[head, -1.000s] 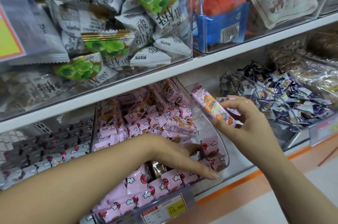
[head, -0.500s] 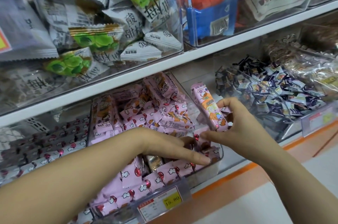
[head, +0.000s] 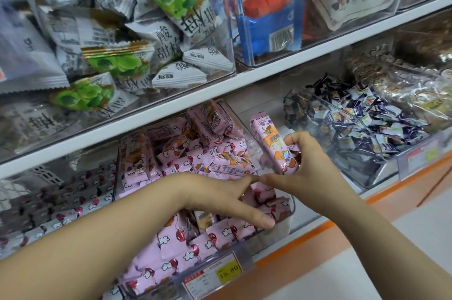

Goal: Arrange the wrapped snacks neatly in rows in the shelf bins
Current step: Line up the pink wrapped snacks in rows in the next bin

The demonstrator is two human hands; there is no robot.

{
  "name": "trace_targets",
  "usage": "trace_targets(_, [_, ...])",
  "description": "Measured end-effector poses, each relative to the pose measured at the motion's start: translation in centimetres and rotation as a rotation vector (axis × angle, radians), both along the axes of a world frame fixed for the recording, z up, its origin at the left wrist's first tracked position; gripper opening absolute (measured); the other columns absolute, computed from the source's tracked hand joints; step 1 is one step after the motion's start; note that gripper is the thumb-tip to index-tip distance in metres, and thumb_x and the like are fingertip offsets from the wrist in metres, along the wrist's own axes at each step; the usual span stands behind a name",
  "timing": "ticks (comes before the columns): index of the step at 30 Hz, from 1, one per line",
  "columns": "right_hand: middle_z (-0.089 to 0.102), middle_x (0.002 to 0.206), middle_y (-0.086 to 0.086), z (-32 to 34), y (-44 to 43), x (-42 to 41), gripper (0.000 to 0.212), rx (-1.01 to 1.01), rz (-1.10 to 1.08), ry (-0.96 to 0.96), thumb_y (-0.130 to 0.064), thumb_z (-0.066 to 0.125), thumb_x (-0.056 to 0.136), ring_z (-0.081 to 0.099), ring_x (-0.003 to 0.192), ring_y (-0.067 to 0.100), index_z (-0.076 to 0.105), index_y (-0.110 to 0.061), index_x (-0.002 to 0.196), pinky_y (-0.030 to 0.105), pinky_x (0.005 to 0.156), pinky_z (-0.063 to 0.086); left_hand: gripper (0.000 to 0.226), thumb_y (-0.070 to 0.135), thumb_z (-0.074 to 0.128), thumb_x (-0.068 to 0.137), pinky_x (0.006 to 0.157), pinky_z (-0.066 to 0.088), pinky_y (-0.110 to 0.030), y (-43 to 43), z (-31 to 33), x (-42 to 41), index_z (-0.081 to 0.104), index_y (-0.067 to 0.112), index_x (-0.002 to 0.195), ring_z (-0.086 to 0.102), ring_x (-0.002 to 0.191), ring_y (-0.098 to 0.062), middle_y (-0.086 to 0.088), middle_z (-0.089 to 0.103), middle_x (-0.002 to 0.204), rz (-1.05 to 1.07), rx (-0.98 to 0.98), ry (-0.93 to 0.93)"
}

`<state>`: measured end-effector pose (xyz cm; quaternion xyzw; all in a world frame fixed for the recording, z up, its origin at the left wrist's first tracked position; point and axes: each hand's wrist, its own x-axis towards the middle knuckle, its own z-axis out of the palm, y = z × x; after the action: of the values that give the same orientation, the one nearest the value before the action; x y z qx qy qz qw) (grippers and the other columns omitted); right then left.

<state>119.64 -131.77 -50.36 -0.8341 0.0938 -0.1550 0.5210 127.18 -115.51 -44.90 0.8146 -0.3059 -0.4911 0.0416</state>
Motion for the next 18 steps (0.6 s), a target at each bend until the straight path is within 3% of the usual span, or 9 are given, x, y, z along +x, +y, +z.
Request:
trace_targets(3, [0.057,0.102,0.006,0.1,0.1,0.0,0.057,-0.004,-0.004,-0.007,-0.033,0.087,0.059,0.055,0.076,0.019,0.039,-0.034,0.091,0.022,0.058,0.036,0.097,0.065,0.054,0.08,0.115,0.017,-0.026,0.8,0.3,0.4,-0.007,0.035,0.15,0.015,0.141,-0.004,0.012,0.004,0.159,-0.079,-0.012,-0.075])
trace_targets(6, [0.055,0.1,0.005,0.4,0.1,-0.2,0.054,-0.021,-0.004,-0.01,-0.03,0.086,0.062,0.051,0.072,0.014,0.039,-0.034,0.089,0.019,0.056,0.033,0.083,0.06,0.052,0.085,0.108,0.026,-0.02,1.1,0.8,0.5,0.011,0.032,0.151,0.033,0.125,0.003,0.012,0.028,0.153,-0.101,-0.091,-0.139])
trace_targets(11, [0.056,0.103,0.005,0.3,0.0,-0.2,0.055,-0.013,-0.002,0.004,-0.03,0.085,0.063,0.053,0.08,0.018,0.04,-0.032,0.093,0.02,0.059,0.034,0.063,0.047,0.053,0.091,0.109,0.035,-0.03,1.5,1.5,0.4,0.028,0.03,0.147,0.043,0.127,-0.006,0.012,0.039,0.146,-0.089,-0.15,-0.145])
trace_targets(13, [0.056,0.103,0.005,0.3,-0.1,-0.2,0.054,-0.014,-0.003,0.009,-0.03,0.085,0.063,0.053,0.08,0.018,0.04,-0.032,0.093,0.02,0.058,0.034,0.054,0.035,0.052,0.095,0.102,0.044,-0.027,1.4,1.6,0.5,0.032,0.029,0.145,0.051,0.118,-0.006,0.012,0.042,0.142,-0.041,-0.181,-0.122])
trace_targets(15, [0.056,0.103,0.005,0.4,-0.1,-0.2,0.054,-0.014,-0.002,0.01,-0.03,0.085,0.063,0.052,0.079,0.017,0.039,-0.033,0.091,0.019,0.058,0.034,0.048,0.021,0.051,0.098,0.088,0.053,-0.024,1.3,1.8,0.7,0.037,0.027,0.143,0.062,0.097,-0.003,0.012,0.05,0.129,0.062,-0.242,-0.08])
trace_targets(18, [0.055,0.103,0.003,0.4,-0.1,-0.2,0.054,-0.015,0.0,0.019,-0.031,0.084,0.064,0.052,0.081,0.016,0.039,-0.033,0.093,0.018,0.058,0.034,0.045,0.006,0.047,0.096,0.072,0.052,-0.016,1.5,2.2,1.1,0.046,0.024,0.137,0.061,0.077,0.007,0.011,0.057,0.115,0.162,-0.347,-0.105])
